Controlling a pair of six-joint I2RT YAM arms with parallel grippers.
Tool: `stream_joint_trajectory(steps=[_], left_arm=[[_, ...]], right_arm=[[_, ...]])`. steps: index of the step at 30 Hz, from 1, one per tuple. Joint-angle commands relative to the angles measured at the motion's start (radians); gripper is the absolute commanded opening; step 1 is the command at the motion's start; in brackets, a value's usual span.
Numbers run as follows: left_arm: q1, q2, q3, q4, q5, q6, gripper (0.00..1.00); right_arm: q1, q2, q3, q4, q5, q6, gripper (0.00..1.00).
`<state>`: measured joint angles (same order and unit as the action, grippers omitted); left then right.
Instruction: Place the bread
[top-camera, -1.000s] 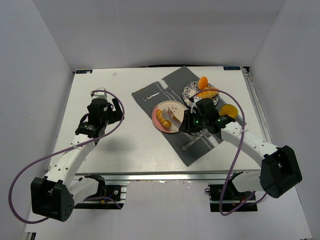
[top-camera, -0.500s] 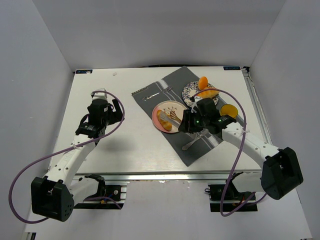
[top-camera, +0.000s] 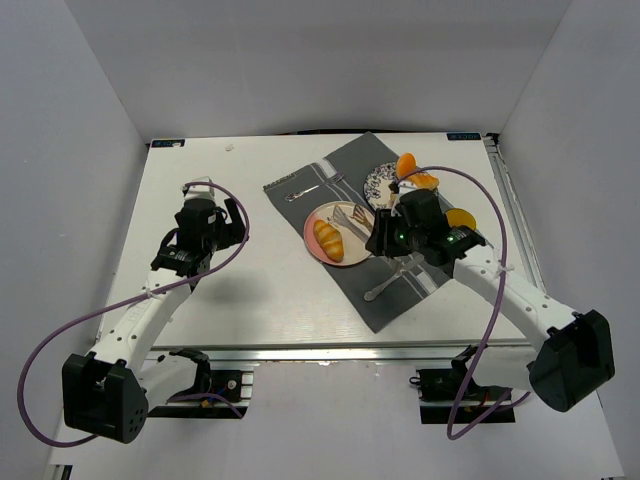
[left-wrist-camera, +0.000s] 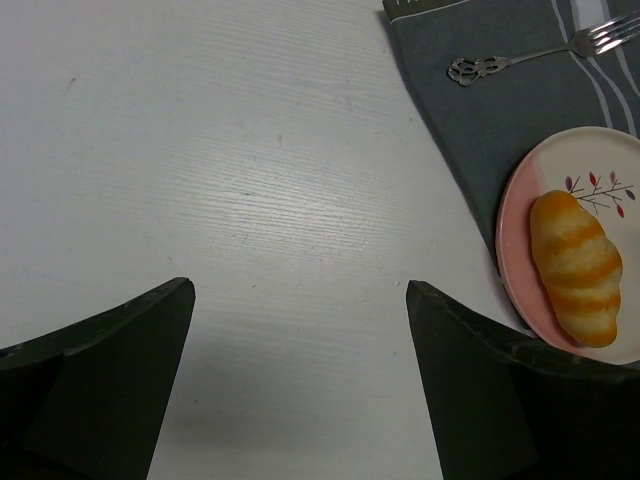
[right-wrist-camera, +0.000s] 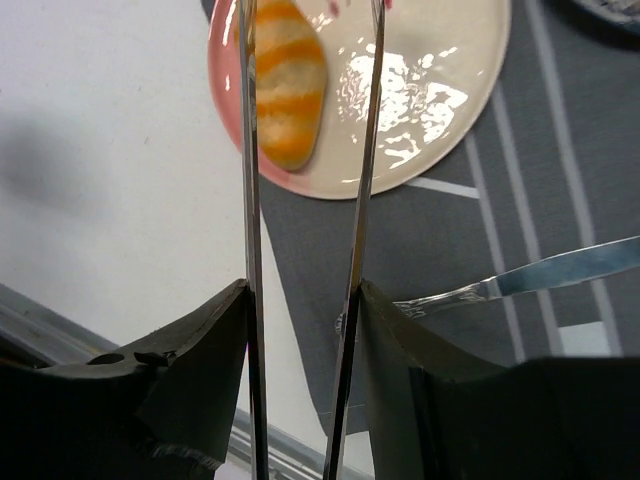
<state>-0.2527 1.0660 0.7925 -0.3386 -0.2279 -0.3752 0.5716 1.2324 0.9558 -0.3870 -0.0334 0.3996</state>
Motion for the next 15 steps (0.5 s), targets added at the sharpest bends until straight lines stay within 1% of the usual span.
stream_joint_trajectory(steps=[1,2,4,5,8,11,15], left_arm=[[-0.005,-0.015,-0.006,0.003,-0.005,-0.001,0.98],[-0.005,-0.017,-0.004,0.001,-0.007,-0.001,0.98],[-0.005,-0.018,-0.004,0.001,-0.007,-0.001,0.98],[-0.005,-0.018,-0.004,0.001,-0.007,-0.001,0.98],[-0.005,-0.021,-0.003,0.004,-0.005,-0.004,0.98],[-0.005,-0.026,-0.001,0.007,0.004,-0.010,0.98],[-0.005,-0.041,-0.016,0.018,0.021,-0.021,0.98]], right_arm=[[0.004,-0.045,0.075,-0.027,0.117,-0.015,0.52],[0.002,-0.045,0.099,-0.042,0.183,-0.005,0.52],[-0.009,-0.042,0.130,-0.084,0.255,0.037,0.53],[-0.015,-0.030,0.161,-0.098,0.323,0.057,0.55],[-0.044,-0.001,0.195,-0.118,0.426,0.126,0.58],[-0.085,0.033,0.224,-0.108,0.463,0.192,0.58],[-0.110,0.093,0.290,-0.122,0.512,0.281,0.58]])
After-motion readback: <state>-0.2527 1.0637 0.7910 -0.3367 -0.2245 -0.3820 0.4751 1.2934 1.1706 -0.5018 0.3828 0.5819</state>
